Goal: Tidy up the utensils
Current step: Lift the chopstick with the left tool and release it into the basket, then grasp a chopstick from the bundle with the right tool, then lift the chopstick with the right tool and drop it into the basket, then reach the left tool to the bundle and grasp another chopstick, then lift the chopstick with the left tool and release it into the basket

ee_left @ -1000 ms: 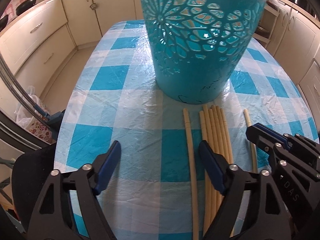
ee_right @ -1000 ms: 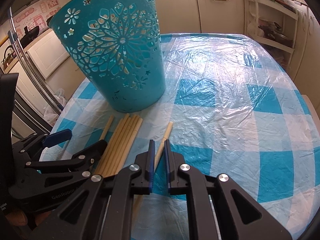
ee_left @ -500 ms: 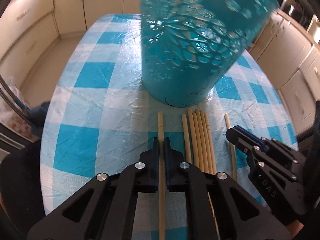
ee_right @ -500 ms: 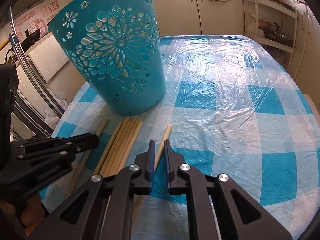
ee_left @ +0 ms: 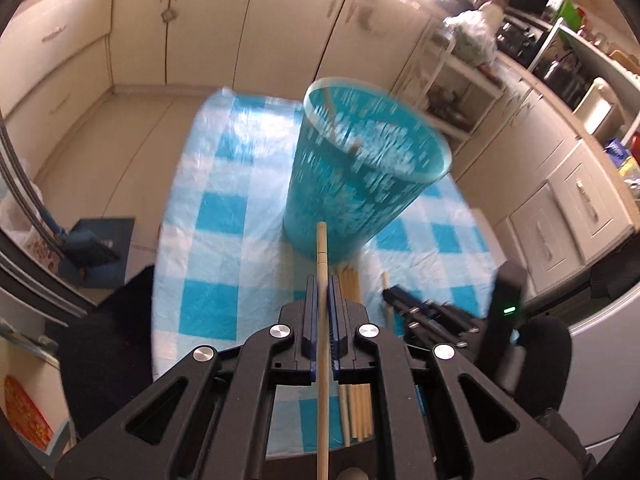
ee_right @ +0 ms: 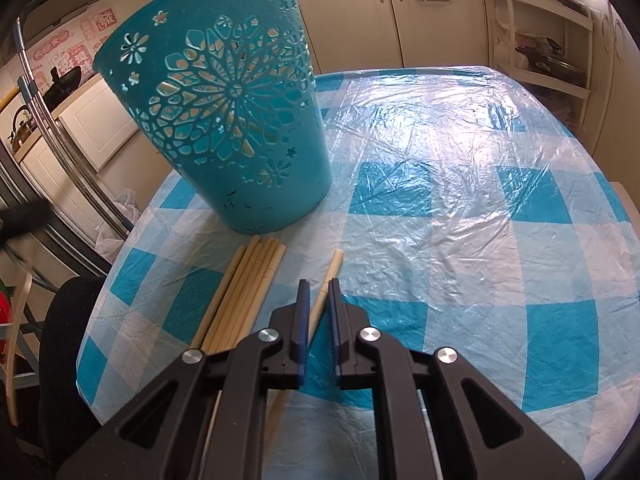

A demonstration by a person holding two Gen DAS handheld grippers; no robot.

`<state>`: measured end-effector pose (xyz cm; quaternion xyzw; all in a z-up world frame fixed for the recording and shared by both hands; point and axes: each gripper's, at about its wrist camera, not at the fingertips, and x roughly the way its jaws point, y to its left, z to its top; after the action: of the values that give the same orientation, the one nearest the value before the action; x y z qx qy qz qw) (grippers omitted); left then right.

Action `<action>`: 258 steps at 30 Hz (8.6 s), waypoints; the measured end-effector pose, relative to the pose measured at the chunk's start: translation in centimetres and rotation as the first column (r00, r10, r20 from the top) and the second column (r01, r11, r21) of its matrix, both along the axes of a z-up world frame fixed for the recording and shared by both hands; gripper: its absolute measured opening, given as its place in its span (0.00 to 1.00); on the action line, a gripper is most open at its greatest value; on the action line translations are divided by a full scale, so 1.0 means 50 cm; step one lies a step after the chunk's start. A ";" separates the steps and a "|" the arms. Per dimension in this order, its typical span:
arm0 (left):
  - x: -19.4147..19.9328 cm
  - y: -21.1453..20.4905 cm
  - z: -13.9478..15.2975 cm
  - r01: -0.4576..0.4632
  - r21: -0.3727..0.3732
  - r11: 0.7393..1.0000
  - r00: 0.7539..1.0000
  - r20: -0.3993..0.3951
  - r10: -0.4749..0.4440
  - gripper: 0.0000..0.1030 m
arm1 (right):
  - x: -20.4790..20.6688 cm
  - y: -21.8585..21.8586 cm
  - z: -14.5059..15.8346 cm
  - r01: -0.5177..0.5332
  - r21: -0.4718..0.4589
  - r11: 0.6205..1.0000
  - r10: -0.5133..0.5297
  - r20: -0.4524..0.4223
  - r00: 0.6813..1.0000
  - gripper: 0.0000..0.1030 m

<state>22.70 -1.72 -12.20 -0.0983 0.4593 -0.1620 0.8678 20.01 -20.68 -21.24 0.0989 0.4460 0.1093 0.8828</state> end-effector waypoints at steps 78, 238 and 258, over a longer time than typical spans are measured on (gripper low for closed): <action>0.010 0.073 -0.021 -0.380 0.103 0.919 0.902 0.260 0.344 0.73 | -0.060 -0.112 0.312 -0.064 0.331 0.942 -0.054 0.336 0.940 0.02; 0.047 -0.115 -0.226 0.006 0.221 0.975 0.998 -0.064 0.008 0.05 | -0.016 0.008 0.006 0.007 -0.063 0.998 -0.005 0.026 1.000 0.11; -0.058 -0.025 -0.006 -0.026 0.057 0.998 0.988 0.153 0.017 0.05 | -0.019 0.017 0.005 -0.024 -0.066 0.998 0.027 0.042 0.999 0.23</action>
<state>19.79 -2.97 -12.50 -0.0647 0.3954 -0.1462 0.9045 19.04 -19.83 -20.98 0.0619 0.4315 0.1082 0.8935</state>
